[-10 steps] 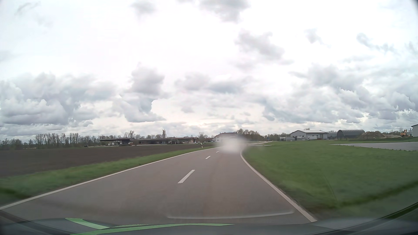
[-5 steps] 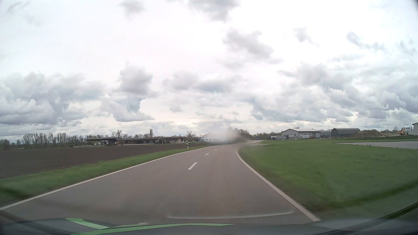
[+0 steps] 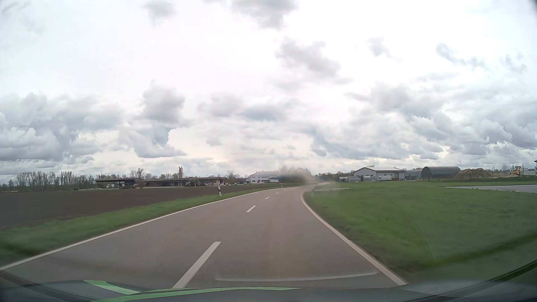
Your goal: Follow the waypoints while adhering to traffic rules and regulations
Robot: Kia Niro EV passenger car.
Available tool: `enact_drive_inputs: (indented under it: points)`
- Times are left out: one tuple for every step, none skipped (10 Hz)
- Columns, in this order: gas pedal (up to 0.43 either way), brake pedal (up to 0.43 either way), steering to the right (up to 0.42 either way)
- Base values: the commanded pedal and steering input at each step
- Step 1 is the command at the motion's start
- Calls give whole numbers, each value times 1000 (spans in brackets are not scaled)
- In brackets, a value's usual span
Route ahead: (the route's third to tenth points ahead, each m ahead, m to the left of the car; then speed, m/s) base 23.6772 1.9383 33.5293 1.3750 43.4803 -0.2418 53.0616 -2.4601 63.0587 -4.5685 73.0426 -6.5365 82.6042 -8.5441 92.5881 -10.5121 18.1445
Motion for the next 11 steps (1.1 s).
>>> enact_drive_inputs:
  points:
    - [350, 0, 20]
    - [350, 0, 18]
    - [350, 0, 18]
    - [350, 0, 17]
    - [350, 0, 17]
    - [350, 0, 18]
    - [350, 0, 18]
    - [350, 0, 17]
    - [350, 0, 17]
    - [358, 0, 18]
    - [358, 0, 18]
